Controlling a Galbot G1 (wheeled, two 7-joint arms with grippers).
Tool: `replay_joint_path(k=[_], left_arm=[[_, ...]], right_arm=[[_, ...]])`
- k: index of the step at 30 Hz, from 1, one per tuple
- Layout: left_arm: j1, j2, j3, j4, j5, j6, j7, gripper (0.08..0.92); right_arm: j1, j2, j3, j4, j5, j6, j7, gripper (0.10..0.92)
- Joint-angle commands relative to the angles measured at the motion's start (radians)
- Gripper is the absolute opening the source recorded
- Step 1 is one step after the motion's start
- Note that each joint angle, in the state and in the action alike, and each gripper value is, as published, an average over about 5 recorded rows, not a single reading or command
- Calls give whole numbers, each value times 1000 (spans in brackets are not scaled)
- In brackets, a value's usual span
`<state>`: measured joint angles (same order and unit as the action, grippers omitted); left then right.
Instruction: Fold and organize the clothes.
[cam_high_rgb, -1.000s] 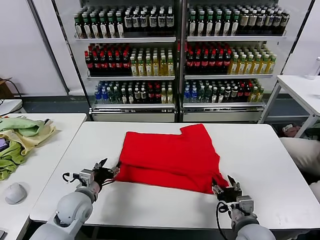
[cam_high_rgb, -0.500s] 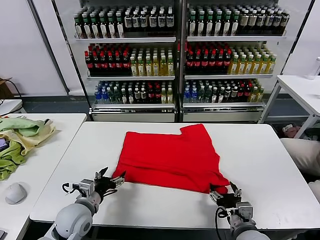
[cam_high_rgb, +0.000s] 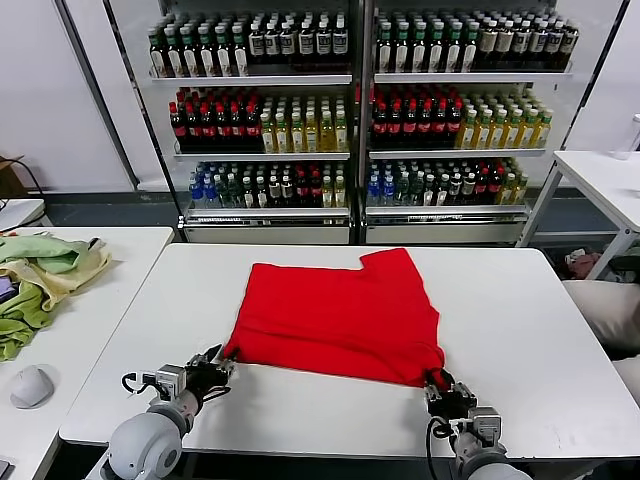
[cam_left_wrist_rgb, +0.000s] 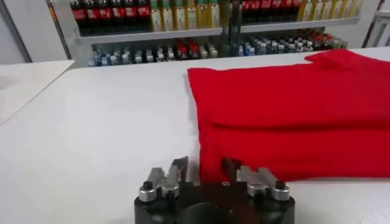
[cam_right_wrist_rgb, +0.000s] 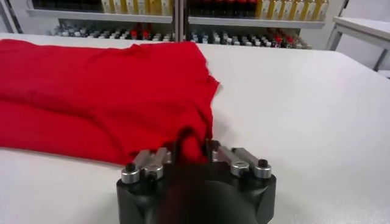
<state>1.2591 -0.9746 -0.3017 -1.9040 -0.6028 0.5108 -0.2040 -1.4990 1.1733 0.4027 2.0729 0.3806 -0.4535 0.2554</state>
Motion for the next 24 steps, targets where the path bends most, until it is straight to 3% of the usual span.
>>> replay_joint_path(k=[1,9,24], left_arm=[[55,6,-10,-64,-16,18,3,317],[362,79,-124,-354,-5,17,-81,107],[568,117,-157,-410,88,-28,-108,90]], right_arm=[[-25,-2,6,34,-4,11,-5,175],[-233,-49,101,228,-39,33,-39,158],[-411,-42,101,251,-126,117,-40,158]])
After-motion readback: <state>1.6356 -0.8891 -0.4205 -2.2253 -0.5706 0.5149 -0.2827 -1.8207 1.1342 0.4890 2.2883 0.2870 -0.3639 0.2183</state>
